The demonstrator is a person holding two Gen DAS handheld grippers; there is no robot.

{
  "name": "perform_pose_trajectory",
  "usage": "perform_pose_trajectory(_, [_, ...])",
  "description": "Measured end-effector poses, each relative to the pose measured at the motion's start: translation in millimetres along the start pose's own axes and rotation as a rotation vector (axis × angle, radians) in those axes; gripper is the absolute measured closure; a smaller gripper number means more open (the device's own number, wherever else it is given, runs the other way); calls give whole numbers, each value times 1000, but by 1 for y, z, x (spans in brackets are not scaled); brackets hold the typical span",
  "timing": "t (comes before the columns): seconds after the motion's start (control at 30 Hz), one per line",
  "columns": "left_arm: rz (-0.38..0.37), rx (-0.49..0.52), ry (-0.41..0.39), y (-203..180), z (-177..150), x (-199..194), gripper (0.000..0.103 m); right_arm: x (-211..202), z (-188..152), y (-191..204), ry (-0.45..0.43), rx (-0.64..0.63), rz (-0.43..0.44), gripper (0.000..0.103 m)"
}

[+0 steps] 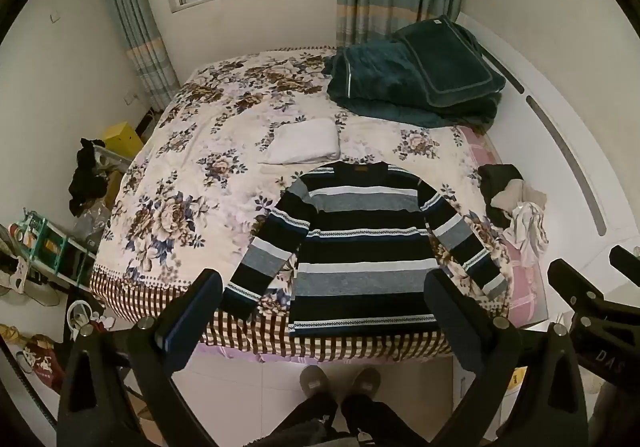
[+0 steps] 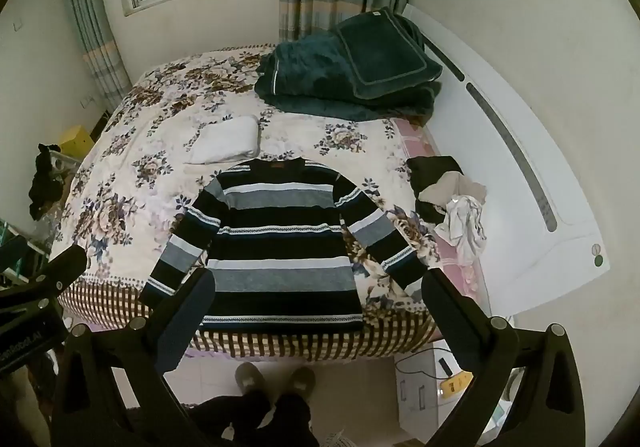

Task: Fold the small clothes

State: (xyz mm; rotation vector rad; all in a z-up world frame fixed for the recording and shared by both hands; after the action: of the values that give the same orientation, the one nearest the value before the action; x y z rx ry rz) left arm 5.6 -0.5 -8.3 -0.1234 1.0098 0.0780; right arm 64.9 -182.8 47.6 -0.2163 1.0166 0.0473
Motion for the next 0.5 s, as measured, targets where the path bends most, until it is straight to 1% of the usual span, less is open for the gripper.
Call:
perform_pose_trajectory(0.03, [-21,-8,1,1,0,0,0,0,0,-1,0,1,1,0])
perform_pose_trajectory(0.07, [-22,-6,1,2,0,0,0,0,0,-1,-1,2,2,0])
perform_pose_trajectory(0.23, [-17,-12,-9,5,6,-4,0,-1,0,-8,-7,12,7,0])
perform_pose_trajectory(0.27, [-18,-14,-7,6,7,-4,0,-6,4,-2,-5,0,0,0])
perform_pose_trajectory(0.5, [-16,-22,-28,4,7,-14,0,-8,10,0,-12,4,2,0])
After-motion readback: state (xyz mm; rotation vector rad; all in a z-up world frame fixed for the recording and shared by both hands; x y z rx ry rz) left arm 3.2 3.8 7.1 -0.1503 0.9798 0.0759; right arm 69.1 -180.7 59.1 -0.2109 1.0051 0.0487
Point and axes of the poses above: each gripper's, at about its wrist camera, not at the fingertips, and x roughly the way its jaws point, y to its left, z to its top, the point moved 1 cm from there along x, roughly the way its jaws point, and after that the axes turned 10 degrees about -x, right-handed, at the moved point
